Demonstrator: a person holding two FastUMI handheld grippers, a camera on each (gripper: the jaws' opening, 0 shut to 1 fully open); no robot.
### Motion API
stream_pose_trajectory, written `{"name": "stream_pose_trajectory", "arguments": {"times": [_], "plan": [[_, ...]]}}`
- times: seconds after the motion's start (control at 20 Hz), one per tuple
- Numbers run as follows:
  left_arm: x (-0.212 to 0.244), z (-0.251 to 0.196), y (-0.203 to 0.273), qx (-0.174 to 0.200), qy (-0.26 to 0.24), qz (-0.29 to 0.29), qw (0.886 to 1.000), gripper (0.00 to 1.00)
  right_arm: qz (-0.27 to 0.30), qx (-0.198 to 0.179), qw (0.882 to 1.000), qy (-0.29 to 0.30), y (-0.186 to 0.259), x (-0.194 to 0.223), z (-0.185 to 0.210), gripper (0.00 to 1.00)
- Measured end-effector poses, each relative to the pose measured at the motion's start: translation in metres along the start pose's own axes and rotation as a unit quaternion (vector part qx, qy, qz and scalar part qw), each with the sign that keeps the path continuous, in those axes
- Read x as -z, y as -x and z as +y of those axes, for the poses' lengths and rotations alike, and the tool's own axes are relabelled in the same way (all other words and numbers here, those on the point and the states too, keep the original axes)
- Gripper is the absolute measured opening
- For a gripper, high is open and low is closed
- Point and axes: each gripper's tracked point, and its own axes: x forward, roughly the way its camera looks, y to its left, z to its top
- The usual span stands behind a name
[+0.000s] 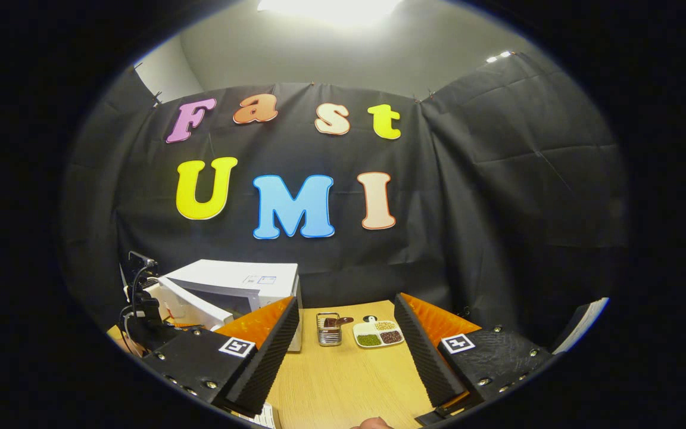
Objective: Open the microwave oven with the left hand, put the food in, and close the microwave oven.
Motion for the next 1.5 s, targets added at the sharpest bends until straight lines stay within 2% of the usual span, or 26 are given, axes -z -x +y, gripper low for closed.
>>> {"name": "stream_pose_trajectory", "arguments": {"times": [0.1,0.15,0.2,0.35,0.4,0.45,0.65,0.7,0.75,0.8,0.95,1.35,1.45,1.5], "plan": [[-0.004,0.000,-0.012,0.005,-0.006,-0.001,1.000,0.07,0.002,0.011,1.000,-0.005,-0.002,0.001,-0.002,0.98],[-0.006,-0.001,-0.017,0.006,-0.009,-0.001,1.000,0.03,0.002,0.016,1.000,-0.005,-0.002,0.001,-0.003,0.98],[-0.008,-0.002,-0.023,0.008,-0.009,-0.003,1.000,0.07,0.003,0.021,1.000,-0.002,-0.003,0.000,-0.004,0.98],[-0.012,-0.003,-0.036,0.013,-0.005,-0.003,1.000,0.07,0.005,0.033,0.999,0.001,-0.008,0.003,-0.006,0.98],[-0.011,-0.003,-0.040,0.014,-0.004,-0.003,1.000,0.03,0.008,0.036,0.999,0.000,-0.009,0.004,-0.005,0.98],[-0.011,-0.003,-0.046,0.015,-0.003,-0.003,1.000,0.07,0.010,0.036,0.999,-0.001,-0.010,0.006,-0.004,0.98],[-0.011,0.004,-0.061,0.011,0.001,-0.003,1.000,0.07,0.022,0.031,0.999,0.011,-0.015,0.011,0.005,0.98],[-0.011,0.006,-0.064,0.009,0.004,-0.003,1.000,0.03,0.023,0.029,0.999,0.015,-0.016,0.011,0.008,0.98],[-0.012,0.007,-0.068,0.007,0.007,-0.005,1.000,0.03,0.024,0.027,0.999,0.018,-0.017,0.013,0.010,0.98],[-0.013,0.010,-0.071,0.005,0.008,-0.006,1.000,0.07,0.025,0.025,0.999,0.022,-0.017,0.012,0.013,0.98],[-0.019,0.016,-0.080,-0.005,0.016,-0.009,1.000,0.08,0.029,0.022,0.999,0.028,-0.019,0.014,0.015,0.98],[-0.026,0.024,-0.099,-0.043,0.038,-0.007,0.998,0.07,0.026,0.016,0.999,0.019,-0.020,0.006,0.011,0.98],[-0.020,0.018,-0.100,-0.038,0.064,0.008,0.997,0.07,0.028,0.003,1.000,0.008,-0.019,0.007,0.017,0.98],[-0.021,0.017,-0.102,-0.042,0.061,0.008,0.997,0.07,0.023,0.002,1.000,0.007,-0.018,0.004,0.017,0.98]]}}
